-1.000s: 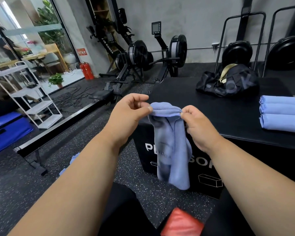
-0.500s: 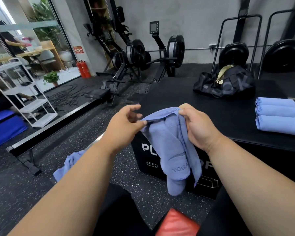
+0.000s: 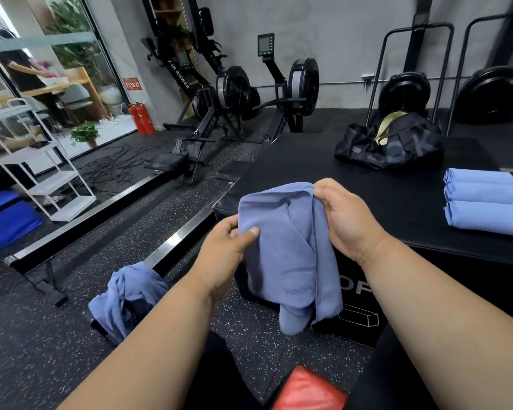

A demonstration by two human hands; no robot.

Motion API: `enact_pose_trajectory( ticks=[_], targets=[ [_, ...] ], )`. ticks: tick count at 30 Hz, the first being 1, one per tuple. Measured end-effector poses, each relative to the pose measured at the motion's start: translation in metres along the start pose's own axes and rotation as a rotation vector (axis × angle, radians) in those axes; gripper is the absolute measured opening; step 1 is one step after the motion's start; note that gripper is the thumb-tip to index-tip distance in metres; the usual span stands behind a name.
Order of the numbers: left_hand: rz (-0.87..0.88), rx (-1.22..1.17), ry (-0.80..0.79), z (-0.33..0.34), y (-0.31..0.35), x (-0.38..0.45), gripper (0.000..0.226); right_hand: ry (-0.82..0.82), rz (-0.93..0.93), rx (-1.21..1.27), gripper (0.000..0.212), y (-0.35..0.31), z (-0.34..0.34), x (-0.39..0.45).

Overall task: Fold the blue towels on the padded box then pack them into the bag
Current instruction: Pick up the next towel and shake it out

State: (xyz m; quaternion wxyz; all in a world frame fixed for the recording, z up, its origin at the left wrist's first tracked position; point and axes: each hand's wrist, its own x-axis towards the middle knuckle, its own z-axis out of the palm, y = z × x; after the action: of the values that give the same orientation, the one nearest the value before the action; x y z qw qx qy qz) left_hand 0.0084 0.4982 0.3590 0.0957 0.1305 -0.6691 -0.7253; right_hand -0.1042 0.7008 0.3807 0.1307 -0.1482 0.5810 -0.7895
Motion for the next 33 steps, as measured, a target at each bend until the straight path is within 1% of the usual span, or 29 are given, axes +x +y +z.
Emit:
enact_pose_trajectory(
  ticks=[2, 4, 6, 8, 11, 12, 15, 19, 23, 25, 27, 30, 31, 33],
  targets=[
    [0.015, -0.054, 0.0, -0.007, 0.011, 0.0, 0.033, 0.088, -0.025, -0.082, 0.016, 0.0, -0.007, 0.001],
    [0.022, -0.134, 0.014, -0.015, 0.022, 0.002, 0.039, 0.124, -0.032, -0.188, 0.013, 0.001, -0.012, -0.001],
    [0.042, -0.192, 0.005, -0.02, 0.033, 0.004, 0.039, 0.088, -0.024, -0.258, 0.008, 0.003, -0.014, -0.002],
    [0.064, -0.185, 0.009, -0.025, 0.043, 0.006, 0.038, -0.004, -0.031, -0.275, 0.005, 0.005, -0.012, -0.003],
    [0.093, -0.062, 0.053, -0.035, 0.052, 0.012, 0.047, -0.141, -0.028, -0.313, 0.025, 0.007, -0.008, -0.008],
    [0.109, 0.009, 0.081, -0.039, 0.055, 0.013, 0.05, -0.171, -0.027, -0.35, 0.028, 0.007, -0.007, -0.009],
    [0.161, 0.189, 0.163, -0.049, 0.059, 0.016, 0.048, -0.195, -0.033, -0.491, 0.024, 0.006, -0.004, -0.012],
    [0.192, 0.233, 0.186, -0.056, 0.064, 0.018, 0.044, -0.198, -0.042, -0.626, 0.009, 0.006, -0.004, -0.011],
    [0.186, 0.243, 0.205, -0.068, 0.061, 0.023, 0.044, -0.246, -0.025, -0.627, 0.015, 0.007, -0.004, -0.011],
    [0.18, 0.249, 0.234, -0.073, 0.059, 0.029, 0.043, -0.279, 0.002, -0.585, 0.017, 0.009, -0.004, -0.011],
    [0.183, 0.277, 0.283, -0.073, 0.056, 0.036, 0.04, -0.313, 0.027, -0.471, 0.019, 0.01, -0.001, -0.012],
    [0.14, 0.262, 0.308, -0.069, 0.043, 0.044, 0.035, -0.351, 0.11, -0.118, 0.016, 0.01, 0.01, -0.014],
    [0.129, 0.292, 0.319, -0.067, 0.038, 0.044, 0.033, -0.36, 0.134, -0.004, 0.015, 0.009, 0.014, -0.014],
    [0.114, 0.352, 0.337, -0.064, 0.027, 0.04, 0.026, -0.355, 0.148, 0.124, 0.015, 0.007, 0.022, -0.015]
  ],
)
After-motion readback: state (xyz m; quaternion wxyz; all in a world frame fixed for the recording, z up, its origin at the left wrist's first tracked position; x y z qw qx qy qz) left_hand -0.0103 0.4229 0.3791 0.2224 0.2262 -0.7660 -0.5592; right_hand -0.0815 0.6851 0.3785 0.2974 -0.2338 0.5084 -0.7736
